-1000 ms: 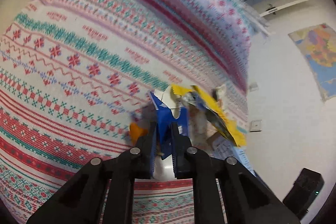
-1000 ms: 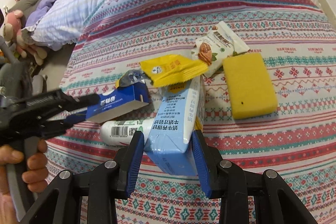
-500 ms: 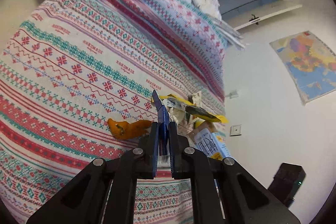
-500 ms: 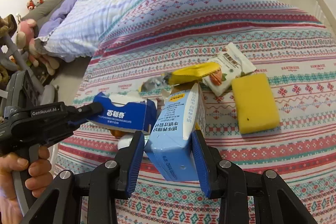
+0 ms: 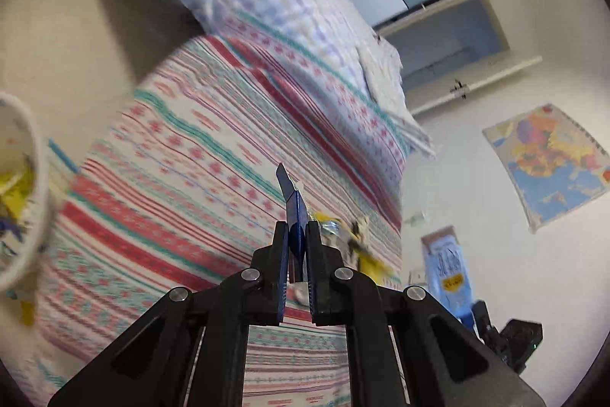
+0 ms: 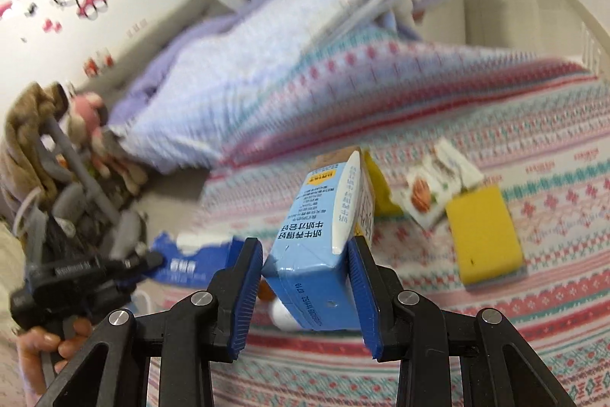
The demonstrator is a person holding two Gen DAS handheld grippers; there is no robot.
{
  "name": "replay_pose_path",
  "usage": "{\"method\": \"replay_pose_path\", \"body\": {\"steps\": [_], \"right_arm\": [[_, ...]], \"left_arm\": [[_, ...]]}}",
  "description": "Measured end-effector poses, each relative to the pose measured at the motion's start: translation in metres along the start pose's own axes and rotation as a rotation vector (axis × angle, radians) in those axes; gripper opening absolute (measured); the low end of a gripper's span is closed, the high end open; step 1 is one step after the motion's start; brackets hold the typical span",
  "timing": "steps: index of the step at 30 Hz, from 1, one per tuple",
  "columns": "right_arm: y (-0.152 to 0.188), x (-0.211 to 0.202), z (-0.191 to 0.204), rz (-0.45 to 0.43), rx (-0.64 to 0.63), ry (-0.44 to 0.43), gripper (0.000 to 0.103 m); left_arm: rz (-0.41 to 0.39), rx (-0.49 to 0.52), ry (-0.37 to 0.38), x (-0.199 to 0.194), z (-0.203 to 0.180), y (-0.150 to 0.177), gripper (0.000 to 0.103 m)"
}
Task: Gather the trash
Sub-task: 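Carry the box and milk carton to the wastebasket and release both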
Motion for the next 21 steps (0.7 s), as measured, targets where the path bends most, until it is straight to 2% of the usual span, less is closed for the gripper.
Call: {"method": "replay_pose_path", "body": {"steps": [3,6,13,20,21], "right_arm": [[-0.005,-0.009,0.011,-0.071,-0.017,-0.062,0.040],[-0.003,-0.012,0.031,-0.103,-0.071,-0.135,0.040],[0.022,0.017,0.070,-0.006,-0.159,-0.179,0.040],[0.056,0.045,0.092,0.081,-0.223,-0.198,0.040],[0.061,0.045,0.095,0.090,-0.228,-0.203,0.040]], "left_arm": [[-0.043,-0.031,-0.044,-0.025,0.025,-0.008,0.009],[-0.083,-0.067,-0.125,-0.054,0.055,-0.016,0.009],[-0.192,-0.193,-0.277,-0.115,0.128,-0.029,0.009],[-0.171,-0.246,-0.362,-0.124,0.164,-0.027,0.009],[-0.169,-0.256,-0.372,-0.124,0.170,-0.028,0.012]]}}
Point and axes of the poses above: each gripper's, at about its wrist camera, not at the fingertips, and x roughly the way its jaws point, z to its left, y to its underside, the point moved 4 cm from there along x, roughly the way its jaws point, and after that the axes turned 2 degrees about x, right-handed, at the moved point
